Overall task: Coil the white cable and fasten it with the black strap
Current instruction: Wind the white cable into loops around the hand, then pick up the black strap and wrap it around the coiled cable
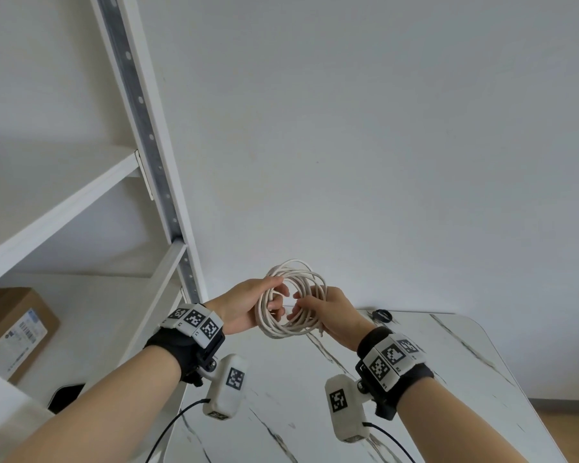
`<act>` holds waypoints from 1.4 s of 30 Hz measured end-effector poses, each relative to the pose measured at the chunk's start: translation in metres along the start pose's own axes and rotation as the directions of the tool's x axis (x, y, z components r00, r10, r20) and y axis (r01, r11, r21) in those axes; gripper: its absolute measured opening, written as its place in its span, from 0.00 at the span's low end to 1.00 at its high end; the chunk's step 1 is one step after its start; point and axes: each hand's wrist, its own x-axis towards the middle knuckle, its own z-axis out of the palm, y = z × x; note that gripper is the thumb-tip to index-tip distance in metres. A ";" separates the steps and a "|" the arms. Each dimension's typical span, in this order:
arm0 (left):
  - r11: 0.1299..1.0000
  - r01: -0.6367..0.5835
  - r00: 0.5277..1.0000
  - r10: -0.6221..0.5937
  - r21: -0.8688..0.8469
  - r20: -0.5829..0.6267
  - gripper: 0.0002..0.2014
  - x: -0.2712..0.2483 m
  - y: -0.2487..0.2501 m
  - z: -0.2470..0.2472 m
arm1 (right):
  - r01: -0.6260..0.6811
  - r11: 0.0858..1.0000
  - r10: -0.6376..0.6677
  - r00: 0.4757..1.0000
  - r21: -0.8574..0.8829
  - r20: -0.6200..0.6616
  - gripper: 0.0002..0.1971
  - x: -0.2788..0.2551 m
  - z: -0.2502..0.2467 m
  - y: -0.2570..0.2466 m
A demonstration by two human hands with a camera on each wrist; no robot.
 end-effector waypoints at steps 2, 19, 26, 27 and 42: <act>1.000 0.022 1.000 -0.022 0.000 -0.005 0.11 -0.003 0.000 -0.002 | 0.000 0.999 0.001 1.000 -0.051 0.014 0.06 -0.002 -0.002 -0.001; 0.985 0.171 0.959 -0.168 0.010 0.229 0.21 -0.006 -0.017 0.001 | -0.048 0.998 0.053 0.991 -0.047 0.124 0.19 -0.036 -0.006 0.008; 0.978 0.202 0.943 -0.208 0.053 0.258 0.21 0.007 -0.037 0.015 | -0.057 0.997 0.055 0.998 -0.057 -0.036 0.23 -0.039 -0.013 0.026; 0.977 0.207 0.942 -0.211 0.046 0.259 0.21 0.010 -0.039 0.017 | -0.050 0.998 0.048 0.998 -0.050 -0.042 0.21 -0.039 -0.016 0.030; 0.948 0.319 0.927 -0.309 -0.013 0.213 0.17 0.109 -0.053 0.046 | -0.161 0.962 0.150 0.987 -0.222 -0.062 0.15 0.019 -0.111 0.051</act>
